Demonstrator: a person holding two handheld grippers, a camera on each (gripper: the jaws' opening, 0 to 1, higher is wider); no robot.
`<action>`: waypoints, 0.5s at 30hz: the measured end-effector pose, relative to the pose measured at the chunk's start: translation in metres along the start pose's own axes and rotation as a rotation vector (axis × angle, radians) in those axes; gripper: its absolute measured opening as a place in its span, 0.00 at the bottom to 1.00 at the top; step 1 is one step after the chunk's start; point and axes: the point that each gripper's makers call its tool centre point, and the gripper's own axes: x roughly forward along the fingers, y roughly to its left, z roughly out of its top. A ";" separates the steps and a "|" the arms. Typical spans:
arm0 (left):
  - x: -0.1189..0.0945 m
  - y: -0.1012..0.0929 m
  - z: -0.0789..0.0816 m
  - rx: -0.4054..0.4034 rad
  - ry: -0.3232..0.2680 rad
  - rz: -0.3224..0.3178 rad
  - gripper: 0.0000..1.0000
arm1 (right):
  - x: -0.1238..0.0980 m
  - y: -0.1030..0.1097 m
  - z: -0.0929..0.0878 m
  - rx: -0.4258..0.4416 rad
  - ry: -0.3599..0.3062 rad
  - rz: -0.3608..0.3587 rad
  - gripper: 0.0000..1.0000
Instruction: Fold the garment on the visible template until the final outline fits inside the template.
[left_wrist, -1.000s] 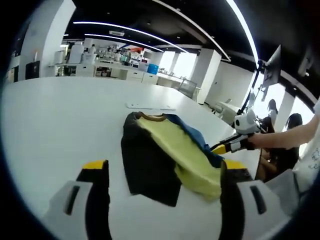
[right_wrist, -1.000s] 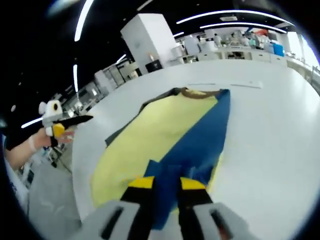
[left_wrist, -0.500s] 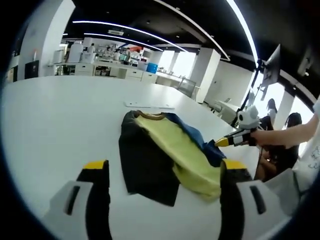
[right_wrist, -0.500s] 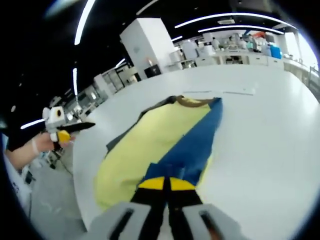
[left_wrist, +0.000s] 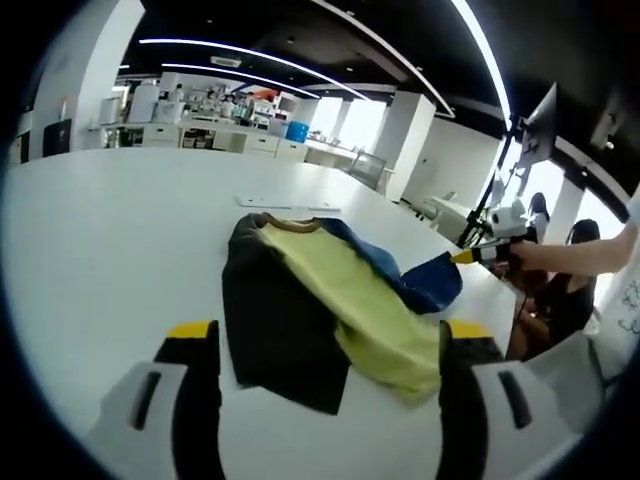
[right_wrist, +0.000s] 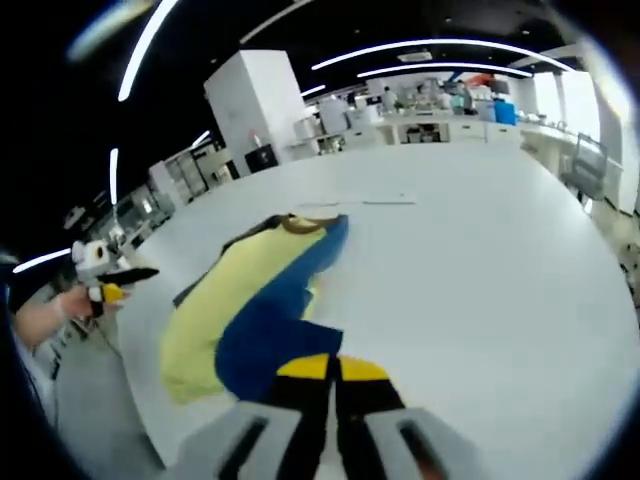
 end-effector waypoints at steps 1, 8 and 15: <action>0.001 -0.002 0.000 -0.002 -0.001 -0.003 0.88 | -0.003 -0.005 -0.001 -0.003 0.002 -0.017 0.00; 0.001 0.001 -0.005 -0.013 0.001 -0.002 0.87 | -0.022 -0.057 0.003 0.018 0.007 -0.121 0.00; 0.004 0.000 -0.011 -0.037 -0.001 0.003 0.87 | -0.039 -0.098 0.013 0.027 0.005 -0.195 0.00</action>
